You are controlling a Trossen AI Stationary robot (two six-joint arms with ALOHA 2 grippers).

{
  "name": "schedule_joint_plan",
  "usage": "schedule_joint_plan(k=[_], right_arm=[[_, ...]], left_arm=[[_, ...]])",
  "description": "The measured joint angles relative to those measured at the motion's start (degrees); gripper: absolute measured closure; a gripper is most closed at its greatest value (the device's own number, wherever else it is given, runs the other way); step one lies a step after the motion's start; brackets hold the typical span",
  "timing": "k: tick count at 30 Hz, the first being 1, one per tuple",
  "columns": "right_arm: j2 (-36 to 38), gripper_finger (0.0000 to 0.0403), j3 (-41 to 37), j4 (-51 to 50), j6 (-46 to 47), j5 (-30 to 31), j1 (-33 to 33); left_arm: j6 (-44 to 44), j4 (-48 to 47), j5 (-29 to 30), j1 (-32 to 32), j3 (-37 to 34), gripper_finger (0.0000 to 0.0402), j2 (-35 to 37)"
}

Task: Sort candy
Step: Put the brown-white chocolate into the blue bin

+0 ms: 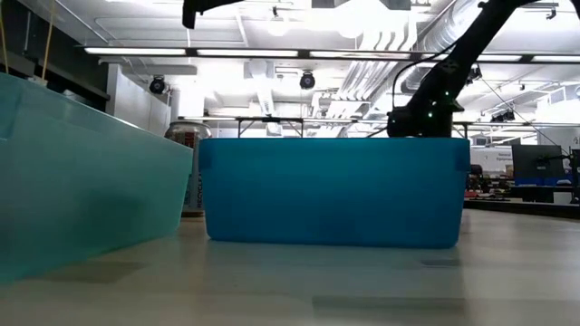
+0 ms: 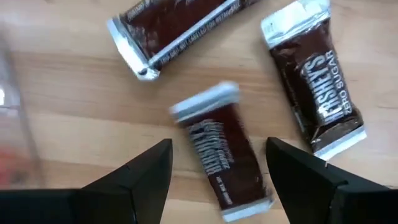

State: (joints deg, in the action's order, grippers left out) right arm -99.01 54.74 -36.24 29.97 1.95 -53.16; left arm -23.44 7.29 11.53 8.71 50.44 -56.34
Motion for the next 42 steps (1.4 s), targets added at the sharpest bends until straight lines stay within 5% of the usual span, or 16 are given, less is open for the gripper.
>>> schedule_joint_plan(k=[5,15,27,34,42], right_arm=[[0.2,0.0187,-1.6,1.1,3.0,4.2,1.7],[1.3,0.0388,-2.9,0.8,-0.6,6.8,3.5],[23.5,0.0401,-3.2,-1.2,-3.5,3.6,0.6],[35.2,0.0402,-3.1,10.0,-7.0,-11.0,1.3],[37.1,0.0402,-3.1,21.3,-10.9,-22.8,8.7]], left_arm=[[0.0,-0.2,-0.6,0.0,0.0,0.0186,0.0],[0.0,-0.3,-2.0,0.0,0.0,0.0186,0.1],[4.6,-0.1,-0.4,0.0,0.0,0.0186,3.3],[7.8,-0.2,4.1,0.1,0.0,0.0186,3.8],[9.6,-0.2,4.9,0.0,0.0,0.0186,3.8]])
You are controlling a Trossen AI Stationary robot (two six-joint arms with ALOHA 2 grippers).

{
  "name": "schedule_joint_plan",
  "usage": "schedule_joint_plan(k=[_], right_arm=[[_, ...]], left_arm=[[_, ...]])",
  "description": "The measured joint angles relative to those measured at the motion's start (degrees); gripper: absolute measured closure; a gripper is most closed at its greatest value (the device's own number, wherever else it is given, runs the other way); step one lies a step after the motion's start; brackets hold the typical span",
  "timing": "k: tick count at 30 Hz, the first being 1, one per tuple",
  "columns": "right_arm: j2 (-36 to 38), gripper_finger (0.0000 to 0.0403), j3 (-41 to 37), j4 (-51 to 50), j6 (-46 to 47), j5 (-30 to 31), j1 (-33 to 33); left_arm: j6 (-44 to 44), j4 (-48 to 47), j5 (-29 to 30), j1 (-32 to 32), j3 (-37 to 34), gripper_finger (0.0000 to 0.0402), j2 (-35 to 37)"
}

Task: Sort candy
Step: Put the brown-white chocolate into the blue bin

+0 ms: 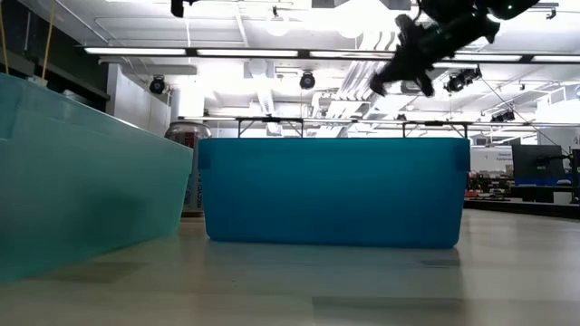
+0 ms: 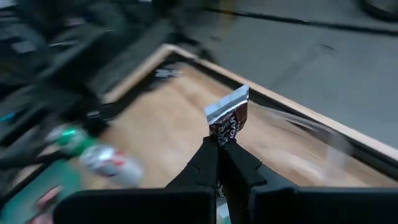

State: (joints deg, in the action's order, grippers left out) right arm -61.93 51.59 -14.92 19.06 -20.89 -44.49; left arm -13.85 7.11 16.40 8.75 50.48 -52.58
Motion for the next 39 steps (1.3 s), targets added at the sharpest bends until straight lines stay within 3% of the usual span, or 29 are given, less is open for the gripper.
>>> schedule_joint_plan(k=[7,10,14,20,25,33,39], right_arm=[[-2.0,0.0403,0.0,19.2,0.1,-7.1,11.5],[-2.4,0.0403,0.0,28.3,0.9,-6.5,17.6],[-2.4,0.0403,0.1,35.1,0.9,-1.4,25.8],[-3.5,0.0403,0.1,36.2,0.4,12.1,35.6],[-6.3,0.0403,0.1,38.3,0.5,17.7,40.3],[-11.9,0.0403,0.1,45.6,1.7,18.9,45.2],[-13.2,0.0403,0.1,27.3,3.4,17.7,49.5]], left_arm=[[-5.1,-1.2,0.0,0.0,0.0,0.0186,0.0],[-7.0,-2.0,-3.4,0.0,0.0,0.0186,0.0],[-6.7,-2.0,-8.9,0.0,0.0,0.0186,0.0],[-6.6,-3.3,-16.5,0.0,0.0,0.0186,0.2],[-6.6,-3.3,-18.4,0.0,0.0,0.0186,0.3],[-6.9,-3.1,-18.6,0.0,0.0,0.0186,0.3],[-7.6,-3.0,-17.1,0.0,0.0,0.0186,0.3]])
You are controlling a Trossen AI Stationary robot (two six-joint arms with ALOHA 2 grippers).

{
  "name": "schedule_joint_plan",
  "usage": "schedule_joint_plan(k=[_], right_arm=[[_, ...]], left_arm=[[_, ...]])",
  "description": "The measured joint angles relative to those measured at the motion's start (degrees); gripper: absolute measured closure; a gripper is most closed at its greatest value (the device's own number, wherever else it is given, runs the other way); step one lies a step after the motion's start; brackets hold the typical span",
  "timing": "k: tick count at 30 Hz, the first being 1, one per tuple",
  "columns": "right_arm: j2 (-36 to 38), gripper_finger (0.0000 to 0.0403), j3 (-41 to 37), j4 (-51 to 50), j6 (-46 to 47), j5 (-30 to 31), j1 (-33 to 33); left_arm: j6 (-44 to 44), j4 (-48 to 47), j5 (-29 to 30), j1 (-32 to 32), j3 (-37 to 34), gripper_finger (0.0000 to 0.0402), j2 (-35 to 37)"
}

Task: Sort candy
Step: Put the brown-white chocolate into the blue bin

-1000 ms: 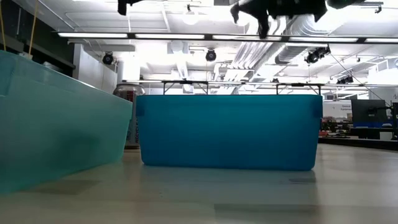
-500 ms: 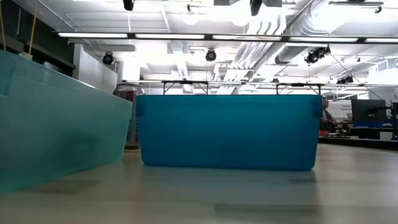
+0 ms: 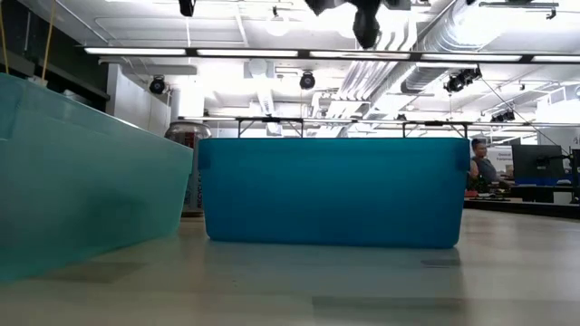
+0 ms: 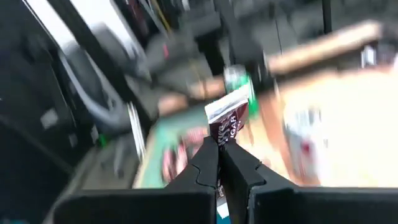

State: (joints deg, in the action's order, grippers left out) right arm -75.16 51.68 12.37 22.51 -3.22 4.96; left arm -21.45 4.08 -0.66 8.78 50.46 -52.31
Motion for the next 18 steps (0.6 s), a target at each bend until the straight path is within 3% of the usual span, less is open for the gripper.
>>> schedule_joint_plan(k=[8,18], right_arm=[[-1.0,0.0403,0.0,-17.7,0.0,0.0,2.1],[-10.0,0.0391,0.0,-17.3,-3.1,-1.5,2.3]], left_arm=[[0.0,0.0,4.0,0.0,0.0,0.0186,0.0],[0.0,-0.4,4.8,0.0,0.0,0.0186,0.0]])
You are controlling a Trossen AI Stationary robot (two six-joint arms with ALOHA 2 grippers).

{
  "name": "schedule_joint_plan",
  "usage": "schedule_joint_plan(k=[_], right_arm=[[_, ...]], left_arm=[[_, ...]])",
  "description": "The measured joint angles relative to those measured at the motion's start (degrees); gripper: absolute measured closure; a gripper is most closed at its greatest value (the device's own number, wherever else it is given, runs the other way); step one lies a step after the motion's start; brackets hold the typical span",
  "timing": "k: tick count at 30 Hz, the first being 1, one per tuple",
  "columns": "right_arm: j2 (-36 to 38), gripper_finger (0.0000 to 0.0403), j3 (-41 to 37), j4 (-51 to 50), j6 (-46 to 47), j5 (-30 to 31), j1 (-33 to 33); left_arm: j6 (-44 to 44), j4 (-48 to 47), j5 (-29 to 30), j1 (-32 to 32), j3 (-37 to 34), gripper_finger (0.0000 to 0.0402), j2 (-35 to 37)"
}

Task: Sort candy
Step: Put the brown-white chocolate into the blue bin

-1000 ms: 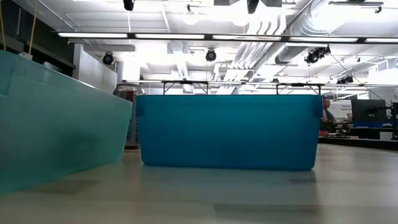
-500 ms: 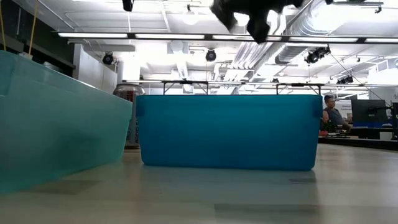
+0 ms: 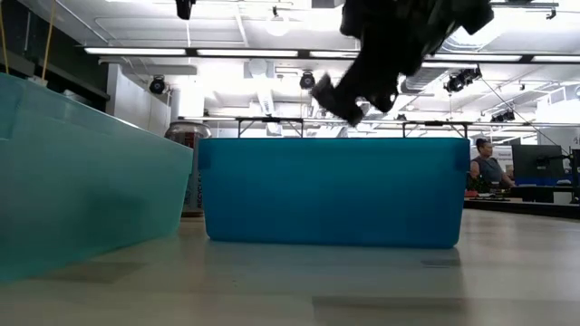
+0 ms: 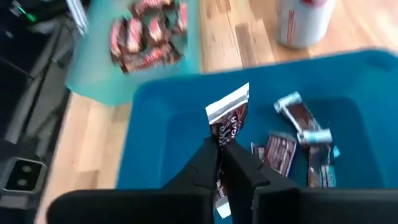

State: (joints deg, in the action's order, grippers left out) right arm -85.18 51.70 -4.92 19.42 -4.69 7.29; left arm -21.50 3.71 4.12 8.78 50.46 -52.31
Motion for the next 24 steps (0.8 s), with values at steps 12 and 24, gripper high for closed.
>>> schedule_joint_plan(k=[12,24], right_arm=[[-1.4,0.0237,0.0,0.0,0.0,1.9,0.0],[-1.3,0.0161,18.0,-11.3,-11.9,2.6,-1.0]], left_arm=[[-0.4,-0.1,0.0,0.0,0.0,0.0186,0.0],[-0.4,-0.6,0.0,0.0,0.0,0.0186,0.0]])
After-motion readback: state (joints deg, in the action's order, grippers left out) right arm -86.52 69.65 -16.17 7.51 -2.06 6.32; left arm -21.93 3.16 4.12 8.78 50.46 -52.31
